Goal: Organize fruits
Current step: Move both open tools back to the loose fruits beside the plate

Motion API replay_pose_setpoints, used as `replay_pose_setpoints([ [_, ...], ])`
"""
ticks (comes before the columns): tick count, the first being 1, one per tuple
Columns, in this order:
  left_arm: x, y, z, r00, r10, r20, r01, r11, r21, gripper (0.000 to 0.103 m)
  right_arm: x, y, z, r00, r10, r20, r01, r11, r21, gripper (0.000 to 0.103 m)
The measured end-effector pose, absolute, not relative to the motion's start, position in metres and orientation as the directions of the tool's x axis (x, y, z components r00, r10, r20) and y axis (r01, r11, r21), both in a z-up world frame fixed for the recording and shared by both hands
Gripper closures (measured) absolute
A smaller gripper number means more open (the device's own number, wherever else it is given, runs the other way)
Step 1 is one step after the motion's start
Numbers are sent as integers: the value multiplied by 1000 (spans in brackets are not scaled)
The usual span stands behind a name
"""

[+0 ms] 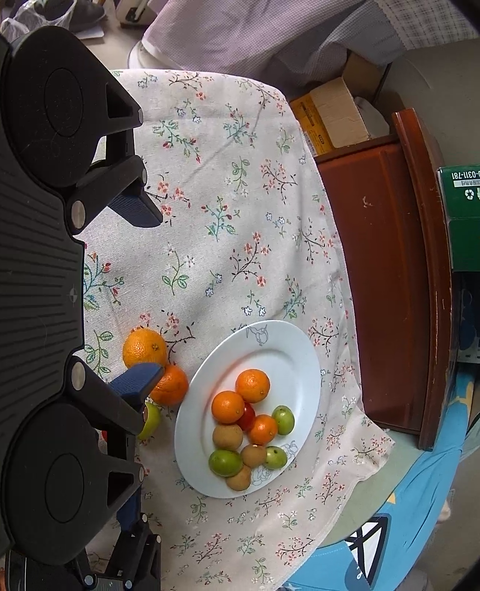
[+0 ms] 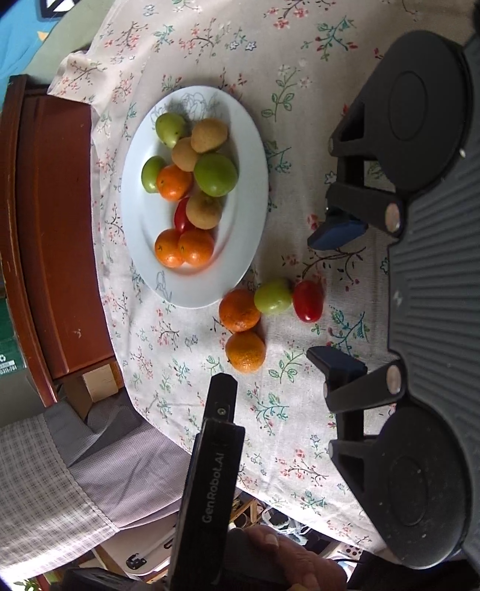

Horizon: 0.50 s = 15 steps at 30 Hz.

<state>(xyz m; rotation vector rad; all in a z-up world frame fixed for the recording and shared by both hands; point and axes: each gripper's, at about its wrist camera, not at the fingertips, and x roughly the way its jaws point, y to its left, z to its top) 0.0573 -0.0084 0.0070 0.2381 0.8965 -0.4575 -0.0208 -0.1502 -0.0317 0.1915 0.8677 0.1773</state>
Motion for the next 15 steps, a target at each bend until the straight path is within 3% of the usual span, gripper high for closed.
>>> replay_pose_setpoints([
  [15, 48, -19, -2, 477, -347, -807, 587, 810, -1, 25, -16, -145, -36, 653, 228, -722, -101, 971, 216, 77],
])
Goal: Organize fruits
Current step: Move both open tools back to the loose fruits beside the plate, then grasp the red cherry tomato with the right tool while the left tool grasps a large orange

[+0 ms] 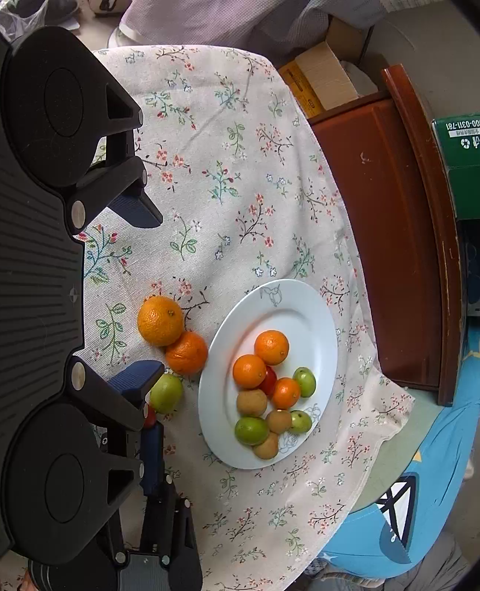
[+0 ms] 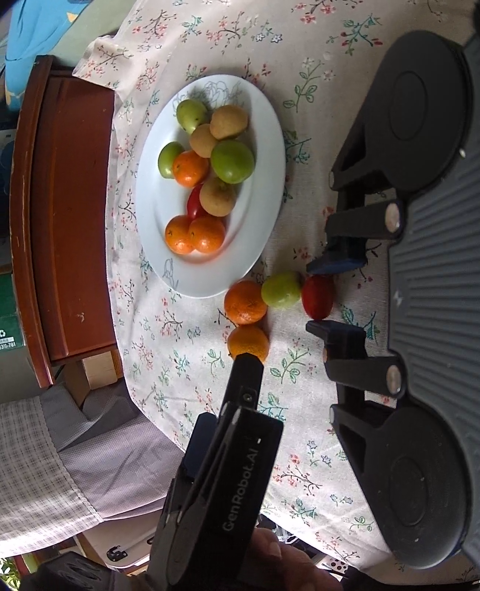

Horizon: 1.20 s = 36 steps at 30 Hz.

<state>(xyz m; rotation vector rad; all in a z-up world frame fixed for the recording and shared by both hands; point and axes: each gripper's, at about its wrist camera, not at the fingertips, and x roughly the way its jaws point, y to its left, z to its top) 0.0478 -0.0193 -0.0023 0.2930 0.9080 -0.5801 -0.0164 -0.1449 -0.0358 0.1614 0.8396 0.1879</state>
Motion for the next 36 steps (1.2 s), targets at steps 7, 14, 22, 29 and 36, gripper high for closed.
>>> replay_pose_setpoints([
  [7, 42, -28, -10, 464, -368, -806, 631, 776, 8, 25, -17, -163, -28, 659, 190, -728, -4, 968, 249, 77],
  [14, 50, -33, -20, 445, -381, -810, 634, 773, -16, 52, -17, -181, -22, 672, 171, -721, 84, 949, 303, 77],
  [22, 51, -36, -27, 442, -382, -812, 645, 765, -8, 57, -16, -182, -22, 671, 174, -721, 89, 946, 311, 77],
  [29, 53, -40, -31, 441, -389, -809, 651, 759, -9, 66, -15, -183, -23, 661, 187, -727, 95, 940, 328, 77],
  [36, 54, -38, -24, 445, -385, -809, 635, 772, -19, 72, -14, -189, -21, 665, 187, -723, 110, 933, 343, 77],
])
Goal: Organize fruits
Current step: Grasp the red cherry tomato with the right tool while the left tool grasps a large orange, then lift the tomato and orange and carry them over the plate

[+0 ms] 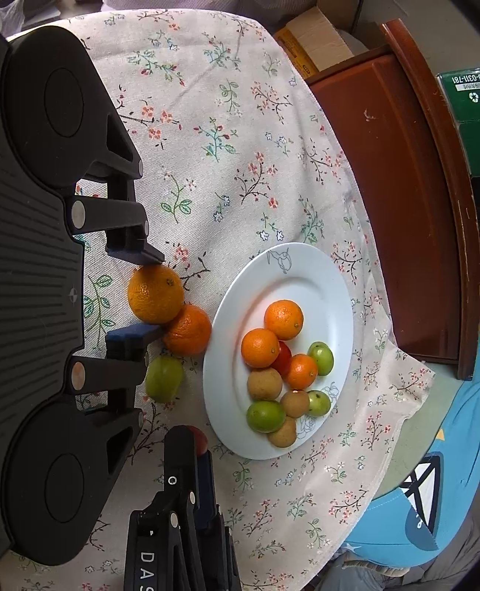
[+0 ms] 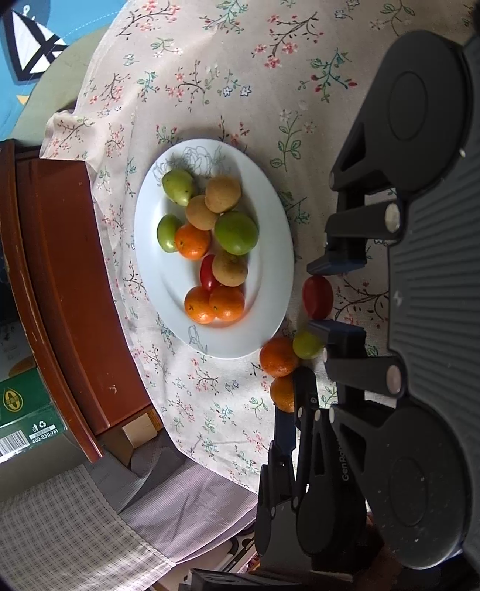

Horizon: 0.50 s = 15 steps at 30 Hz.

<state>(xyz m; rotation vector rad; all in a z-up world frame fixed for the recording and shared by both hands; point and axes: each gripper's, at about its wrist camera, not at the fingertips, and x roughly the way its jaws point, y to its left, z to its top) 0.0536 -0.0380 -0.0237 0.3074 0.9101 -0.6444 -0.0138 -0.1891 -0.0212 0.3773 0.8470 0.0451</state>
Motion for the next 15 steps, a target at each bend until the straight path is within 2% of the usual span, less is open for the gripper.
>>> replay_pose_setpoints([
  [7, 55, -36, -4, 474, -413, -778, 623, 781, -35, 72, -8, -206, -10, 686, 197, -700, 141, 909, 393, 77],
  [15, 63, -38, 11, 508, -435, -744, 603, 796, -53, 72, 4, -218, 10, 714, 184, -676, 131, 913, 387, 77],
])
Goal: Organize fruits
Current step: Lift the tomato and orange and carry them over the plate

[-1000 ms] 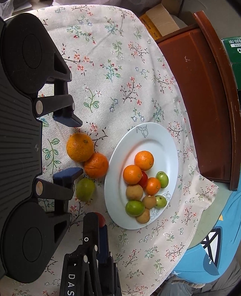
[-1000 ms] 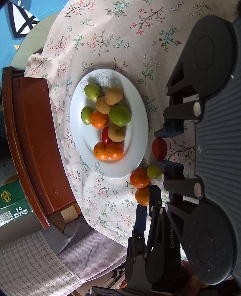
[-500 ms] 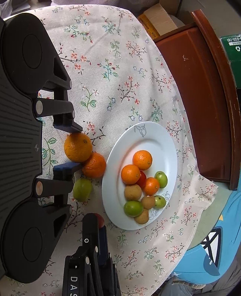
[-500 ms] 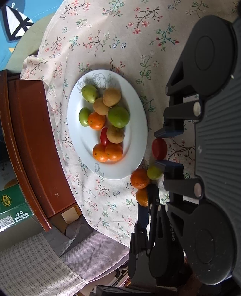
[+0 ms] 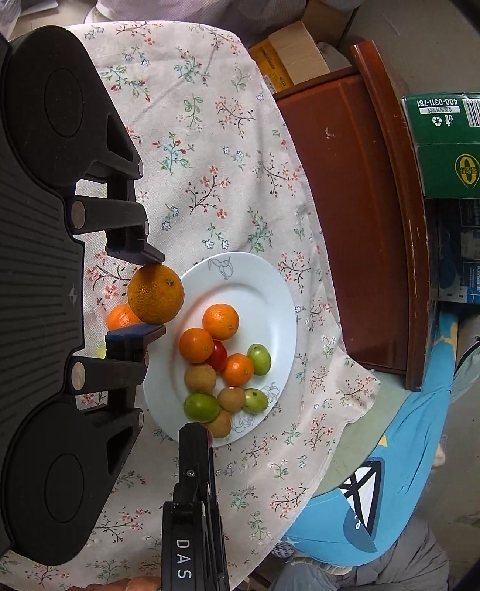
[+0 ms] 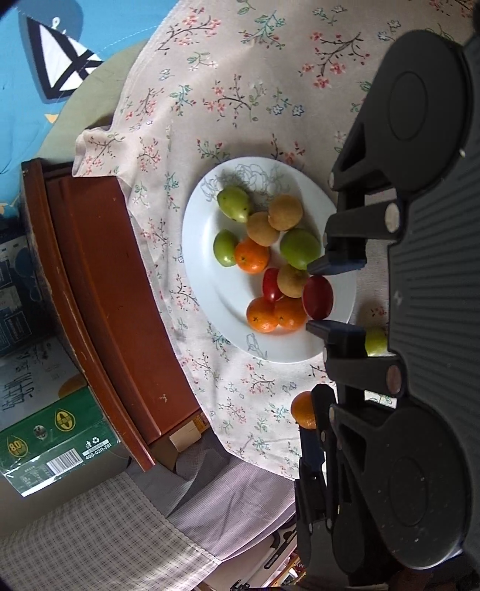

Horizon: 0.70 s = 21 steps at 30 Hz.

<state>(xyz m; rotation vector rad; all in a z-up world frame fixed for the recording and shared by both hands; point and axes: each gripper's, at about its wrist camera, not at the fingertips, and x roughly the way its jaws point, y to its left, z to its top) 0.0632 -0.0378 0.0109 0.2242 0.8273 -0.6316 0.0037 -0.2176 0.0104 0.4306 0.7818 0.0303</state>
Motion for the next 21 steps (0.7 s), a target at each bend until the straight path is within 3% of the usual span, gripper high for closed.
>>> replay_pose_setpoints([
  [9, 80, -44, 21, 538, -467, -701, 561, 819, -115, 72, 25, -218, 29, 749, 194, -634, 46, 938, 343, 77],
  [21, 111, -59, -1, 548, -444, -709, 514, 848, -133, 72, 70, -228, 3, 736, 206, -645, 92, 914, 396, 77],
])
